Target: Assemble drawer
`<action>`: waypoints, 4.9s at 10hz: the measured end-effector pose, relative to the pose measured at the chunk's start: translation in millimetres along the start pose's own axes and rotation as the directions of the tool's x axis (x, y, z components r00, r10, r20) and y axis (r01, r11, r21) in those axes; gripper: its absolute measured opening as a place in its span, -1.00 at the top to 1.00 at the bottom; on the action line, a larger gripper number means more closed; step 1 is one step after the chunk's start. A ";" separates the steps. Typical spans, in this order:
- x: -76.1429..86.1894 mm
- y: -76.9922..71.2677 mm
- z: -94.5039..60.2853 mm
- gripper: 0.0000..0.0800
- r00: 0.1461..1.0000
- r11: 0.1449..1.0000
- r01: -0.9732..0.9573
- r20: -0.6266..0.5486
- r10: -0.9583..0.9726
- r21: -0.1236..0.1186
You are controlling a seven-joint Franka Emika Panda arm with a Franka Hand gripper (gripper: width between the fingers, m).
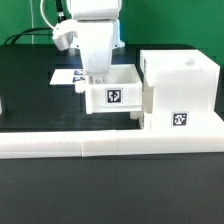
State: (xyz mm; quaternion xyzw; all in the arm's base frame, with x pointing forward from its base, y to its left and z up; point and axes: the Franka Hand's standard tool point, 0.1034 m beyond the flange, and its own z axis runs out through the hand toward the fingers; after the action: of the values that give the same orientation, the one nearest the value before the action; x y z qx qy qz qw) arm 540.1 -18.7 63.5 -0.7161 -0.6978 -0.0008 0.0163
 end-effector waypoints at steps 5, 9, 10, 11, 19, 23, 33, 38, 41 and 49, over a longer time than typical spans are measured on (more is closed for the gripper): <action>-0.7 -0.4 2.1 0.89 1.000 1.000 -0.001 -0.001 0.001 -0.010; -0.8 0.2 4.2 0.89 1.000 1.000 -0.002 -0.002 0.002 -0.002; 1.1 0.1 4.4 0.89 1.000 1.000 -0.006 -0.002 0.006 -0.002; 4.2 0.8 4.0 0.89 1.000 1.000 -0.002 -0.003 0.002 -0.003; 5.2 0.0 5.7 0.89 1.000 1.000 -0.006 -0.004 0.006 -0.007; 5.7 1.2 7.2 0.89 1.000 0.999 -0.007 -0.007 0.006 -0.038; 13.5 2.4 7.0 0.89 1.000 1.000 0.011 0.004 -0.011 -0.005; 18.8 2.6 8.8 0.89 0.999 0.999 0.032 0.005 -0.032 -0.011; 22.5 4.7 8.3 0.89 0.998 0.998 0.058 0.016 -0.058 -0.022; 24.7 5.2 6.3 0.34 0.999 0.999 0.034 0.019 -0.033 -0.024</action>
Offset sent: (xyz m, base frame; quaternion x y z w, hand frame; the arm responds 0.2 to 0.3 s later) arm 0.0000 0.0000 0.0000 -0.0650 0.0000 0.0000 0.9979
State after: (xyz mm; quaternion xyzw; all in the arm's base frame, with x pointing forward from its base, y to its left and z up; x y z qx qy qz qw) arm 545.8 6.0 57.6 -0.7043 -0.7099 -0.0030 0.0010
